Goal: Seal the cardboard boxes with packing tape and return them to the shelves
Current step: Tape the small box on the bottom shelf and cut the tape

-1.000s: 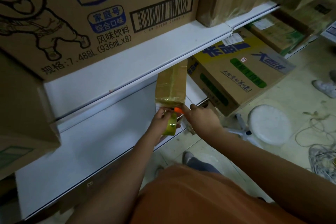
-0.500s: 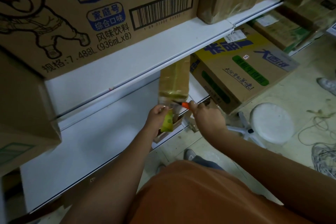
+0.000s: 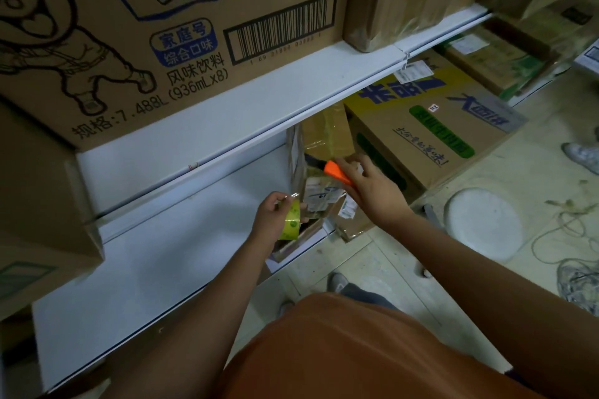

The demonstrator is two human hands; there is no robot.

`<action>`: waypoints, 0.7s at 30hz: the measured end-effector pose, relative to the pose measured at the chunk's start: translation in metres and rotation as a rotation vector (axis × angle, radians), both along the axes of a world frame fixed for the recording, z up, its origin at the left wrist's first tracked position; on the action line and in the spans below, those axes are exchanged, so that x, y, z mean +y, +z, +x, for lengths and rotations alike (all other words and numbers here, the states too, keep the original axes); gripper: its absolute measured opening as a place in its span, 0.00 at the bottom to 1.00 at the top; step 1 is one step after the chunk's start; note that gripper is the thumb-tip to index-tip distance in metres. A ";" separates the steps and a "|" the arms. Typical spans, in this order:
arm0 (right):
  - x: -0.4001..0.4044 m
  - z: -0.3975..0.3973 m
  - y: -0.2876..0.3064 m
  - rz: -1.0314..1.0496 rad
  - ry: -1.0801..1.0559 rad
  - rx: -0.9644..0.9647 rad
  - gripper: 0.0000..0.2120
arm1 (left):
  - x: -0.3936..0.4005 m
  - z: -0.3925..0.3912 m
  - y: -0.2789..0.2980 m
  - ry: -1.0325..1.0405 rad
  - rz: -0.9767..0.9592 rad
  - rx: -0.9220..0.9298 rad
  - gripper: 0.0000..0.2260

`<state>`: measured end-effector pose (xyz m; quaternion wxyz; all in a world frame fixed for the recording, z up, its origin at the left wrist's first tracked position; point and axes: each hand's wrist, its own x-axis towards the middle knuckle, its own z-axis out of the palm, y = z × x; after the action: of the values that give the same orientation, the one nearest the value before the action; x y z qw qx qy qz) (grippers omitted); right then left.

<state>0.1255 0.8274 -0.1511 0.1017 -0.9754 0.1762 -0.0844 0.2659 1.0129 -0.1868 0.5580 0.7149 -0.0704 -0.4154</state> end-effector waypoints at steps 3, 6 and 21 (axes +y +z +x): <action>0.000 0.008 -0.003 -0.031 0.003 0.009 0.25 | 0.000 0.000 0.003 -0.003 0.002 -0.052 0.05; 0.007 0.023 0.002 -0.016 -0.080 -0.018 0.20 | 0.000 -0.002 0.013 -0.011 -0.032 -0.028 0.05; 0.018 -0.004 0.028 -0.168 0.226 -0.186 0.18 | 0.022 -0.006 0.050 0.046 -0.068 -0.078 0.04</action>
<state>0.1219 0.8458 -0.1230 0.0447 -0.9821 0.0473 -0.1767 0.2598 1.0351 -0.1365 0.5884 0.7124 -0.0896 -0.3718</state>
